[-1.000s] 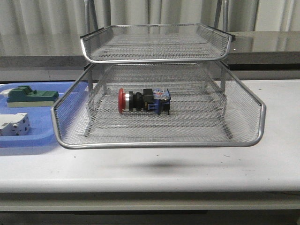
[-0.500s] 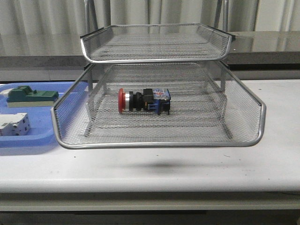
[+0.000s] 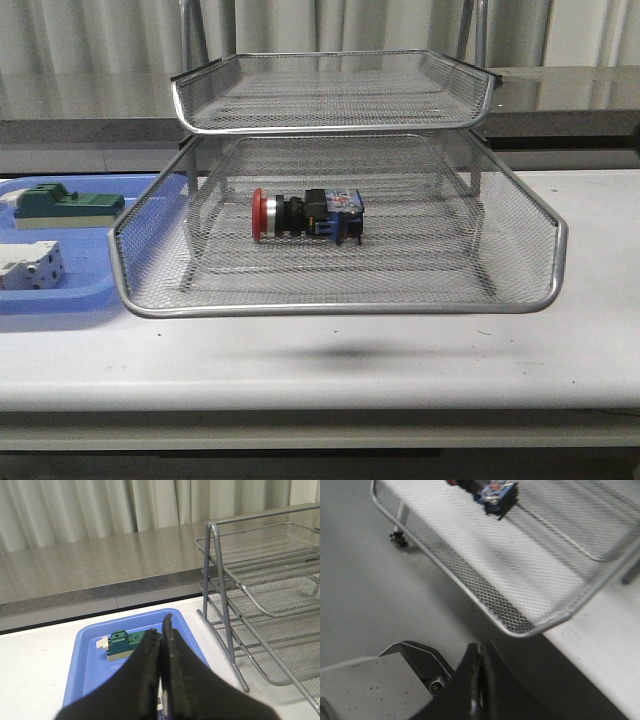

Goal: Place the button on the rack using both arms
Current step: 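Push the middle tier back into the rack with the right gripper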

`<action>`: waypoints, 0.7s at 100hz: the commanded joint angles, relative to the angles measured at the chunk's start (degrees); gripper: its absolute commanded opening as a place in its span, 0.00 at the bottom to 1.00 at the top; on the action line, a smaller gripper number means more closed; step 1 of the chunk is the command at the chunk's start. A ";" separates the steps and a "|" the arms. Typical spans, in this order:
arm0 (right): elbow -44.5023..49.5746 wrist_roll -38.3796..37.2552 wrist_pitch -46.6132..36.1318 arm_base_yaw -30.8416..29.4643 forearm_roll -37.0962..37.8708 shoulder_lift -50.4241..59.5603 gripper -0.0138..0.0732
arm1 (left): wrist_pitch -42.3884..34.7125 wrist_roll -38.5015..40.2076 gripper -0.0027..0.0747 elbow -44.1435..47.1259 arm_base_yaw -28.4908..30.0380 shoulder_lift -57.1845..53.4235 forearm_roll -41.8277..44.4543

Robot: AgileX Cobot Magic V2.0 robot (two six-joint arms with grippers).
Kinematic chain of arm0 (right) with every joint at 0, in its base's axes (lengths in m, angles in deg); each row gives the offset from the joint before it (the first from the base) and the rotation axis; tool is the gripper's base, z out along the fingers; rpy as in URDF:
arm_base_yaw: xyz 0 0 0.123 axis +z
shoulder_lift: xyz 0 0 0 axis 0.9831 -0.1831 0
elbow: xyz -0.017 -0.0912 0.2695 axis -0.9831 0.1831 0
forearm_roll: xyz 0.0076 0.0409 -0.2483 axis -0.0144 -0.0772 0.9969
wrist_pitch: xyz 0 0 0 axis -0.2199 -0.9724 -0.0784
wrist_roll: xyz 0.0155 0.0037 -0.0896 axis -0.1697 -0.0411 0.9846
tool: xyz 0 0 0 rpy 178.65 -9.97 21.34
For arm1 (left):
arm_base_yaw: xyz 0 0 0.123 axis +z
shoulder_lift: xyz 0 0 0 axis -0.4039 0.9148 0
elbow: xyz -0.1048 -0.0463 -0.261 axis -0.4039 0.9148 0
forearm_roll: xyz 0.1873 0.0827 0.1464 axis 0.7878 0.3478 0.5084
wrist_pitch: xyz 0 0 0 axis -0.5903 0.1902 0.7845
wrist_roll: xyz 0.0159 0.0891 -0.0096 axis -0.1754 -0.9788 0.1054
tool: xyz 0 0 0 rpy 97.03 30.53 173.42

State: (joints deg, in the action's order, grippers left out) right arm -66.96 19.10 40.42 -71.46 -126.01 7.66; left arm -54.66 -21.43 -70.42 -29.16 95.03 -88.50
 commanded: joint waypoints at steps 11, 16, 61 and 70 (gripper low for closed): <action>-1.44 3.81 -6.57 8.84 -2.25 -6.23 0.09 | -4.64 0.41 0.01 -1.55 -0.51 0.37 -0.96; -1.44 3.81 -9.10 11.48 -1.46 -8.02 0.09 | -4.64 0.41 0.01 -1.55 -0.51 0.37 -0.96; -1.61 3.81 -24.89 27.33 1.69 -25.67 0.09 | -4.64 0.41 0.01 -1.55 -0.51 0.37 -0.96; -1.67 3.81 -27.27 28.34 1.69 -27.72 0.09 | -4.64 0.41 0.01 -1.55 -0.51 0.37 -0.96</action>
State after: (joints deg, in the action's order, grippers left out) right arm -66.96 22.02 16.79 -43.87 -123.68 -20.03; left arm -54.66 -21.43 -70.42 -29.16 95.03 -88.55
